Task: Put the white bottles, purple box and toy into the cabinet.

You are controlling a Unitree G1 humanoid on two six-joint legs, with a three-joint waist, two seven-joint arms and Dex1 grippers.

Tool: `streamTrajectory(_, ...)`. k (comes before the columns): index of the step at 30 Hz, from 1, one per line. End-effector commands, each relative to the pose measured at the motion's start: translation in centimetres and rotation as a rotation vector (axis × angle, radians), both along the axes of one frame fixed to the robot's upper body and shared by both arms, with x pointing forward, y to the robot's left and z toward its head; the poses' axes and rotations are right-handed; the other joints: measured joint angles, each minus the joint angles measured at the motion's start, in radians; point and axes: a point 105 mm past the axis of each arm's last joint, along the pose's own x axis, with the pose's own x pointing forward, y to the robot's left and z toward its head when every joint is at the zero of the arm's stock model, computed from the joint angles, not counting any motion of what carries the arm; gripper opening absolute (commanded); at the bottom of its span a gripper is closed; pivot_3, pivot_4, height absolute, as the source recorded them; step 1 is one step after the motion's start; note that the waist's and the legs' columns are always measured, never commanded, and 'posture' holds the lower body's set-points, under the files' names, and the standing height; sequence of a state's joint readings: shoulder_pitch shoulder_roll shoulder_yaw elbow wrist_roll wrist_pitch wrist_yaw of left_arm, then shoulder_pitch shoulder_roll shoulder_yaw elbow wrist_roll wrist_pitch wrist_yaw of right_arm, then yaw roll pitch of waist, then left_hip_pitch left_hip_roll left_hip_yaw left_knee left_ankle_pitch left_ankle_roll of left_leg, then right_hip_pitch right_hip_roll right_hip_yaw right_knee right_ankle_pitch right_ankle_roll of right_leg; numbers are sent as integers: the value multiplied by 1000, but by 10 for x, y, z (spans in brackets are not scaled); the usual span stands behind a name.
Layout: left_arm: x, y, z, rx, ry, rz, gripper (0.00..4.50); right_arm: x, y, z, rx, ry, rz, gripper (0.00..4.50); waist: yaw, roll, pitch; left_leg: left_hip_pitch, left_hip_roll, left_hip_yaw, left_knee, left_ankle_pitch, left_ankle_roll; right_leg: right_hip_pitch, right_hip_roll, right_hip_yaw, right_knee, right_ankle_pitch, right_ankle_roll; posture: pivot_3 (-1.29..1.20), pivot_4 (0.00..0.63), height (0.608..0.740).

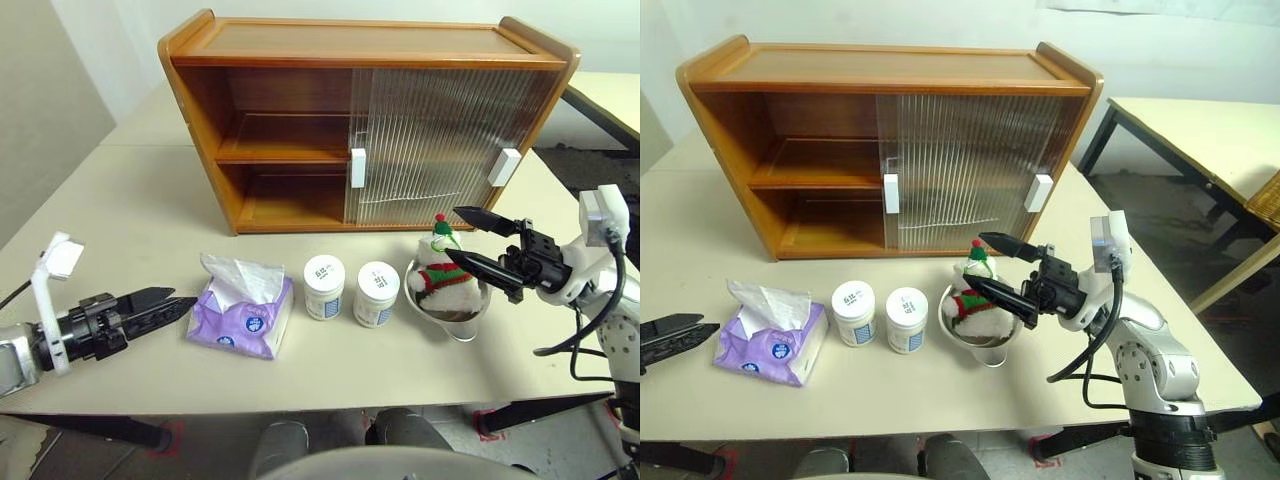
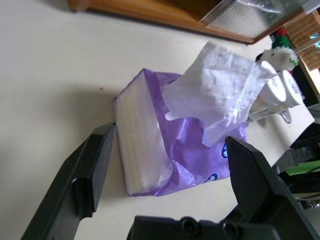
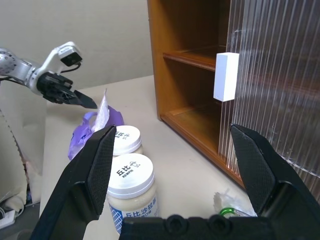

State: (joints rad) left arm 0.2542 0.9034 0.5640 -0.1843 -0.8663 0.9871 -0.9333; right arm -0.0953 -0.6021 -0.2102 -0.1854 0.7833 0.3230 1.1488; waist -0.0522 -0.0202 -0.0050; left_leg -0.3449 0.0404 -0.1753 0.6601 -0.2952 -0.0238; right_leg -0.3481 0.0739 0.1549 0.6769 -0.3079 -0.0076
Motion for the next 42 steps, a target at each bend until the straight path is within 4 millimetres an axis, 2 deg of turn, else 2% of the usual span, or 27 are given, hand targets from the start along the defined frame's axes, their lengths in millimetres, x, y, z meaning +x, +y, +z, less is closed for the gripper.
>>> streamTrajectory(1,7,-2,-17,16,52,37,4490,1,-2,-2,-19,7,-5,4500,0,-1,0,0,0,0,0,0,0,-1,0,0,1,0,-1,-113,2,740)
streamTrajectory(5,16,-18,-30,-11,108,17,4490,-1,0,-3,-22,6,-8,4500,-1,-3,-2,-1,0,1,0,2,-4,1,1,0,7,1,-2,-118,1,740)
streamTrajectory(9,21,-21,-41,22,147,20,4490,-2,2,-5,-26,5,-11,4500,-3,-3,-2,-1,0,2,0,3,-4,0,1,0,8,1,-2,-125,0,740)
streamTrajectory(10,23,-21,-43,26,160,27,4307,-2,2,-4,-24,3,-13,4500,-4,-3,-2,-1,0,2,0,3,-4,0,1,0,8,1,-2,-131,0,740)
streamTrajectory(13,22,-22,-50,41,212,31,3638,-2,3,-4,-20,-3,-17,4500,-5,-4,-2,-1,0,2,0,3,-4,0,1,1,8,1,-2,-140,0,740)
streamTrajectory(16,19,-18,-53,48,233,44,2550,-2,3,-3,-19,-7,-21,4500,-8,-4,-2,-1,0,4,0,3,-4,0,1,1,8,1,-2,-141,0,740)
streamTrajectory(20,25,-17,-41,-18,169,68,1164,-3,2,-4,-20,-6,-24,4500,-9,-4,-2,-1,0,4,-1,3,-4,0,1,1,8,1,-1,-140,0,740)
streamTrajectory(23,30,-19,-21,-114,87,87,82,-3,2,-4,-19,-5,-24,4500,-9,-4,-2,-1,0,4,-1,3,-4,0,1,1,8,1,-1,-133,0,740)
streamTrajectory(30,38,-29,29,-357,-112,123,21,0,1,-4,-21,-9,-16,4500,-6,-4,-2,-1,0,4,0,3,-5,1,2,2,8,0,-1,-116,0,740)
streamTrajectory(34,42,-36,46,-426,-173,128,21,1,1,-4,-23,-9,-9,4500,-3,-4,-2,0,0,5,0,4,-5,3,2,2,8,0,1,-105,0,740)
streamTrajectory(38,63,-39,73,-506,-300,195,21,3,2,-2,-12,-17,0,4500,5,-7,0,5,0,7,1,4,-4,8,2,4,8,-2,8,-95,0,740)
streamTrajectory(42,81,-39,83,-489,-338,281,21,2,3,-1,-6,-26,10,4500,9,-9,2,15,-1,9,1,4,-3,18,2,5,7,-5,14,-94,0,740)
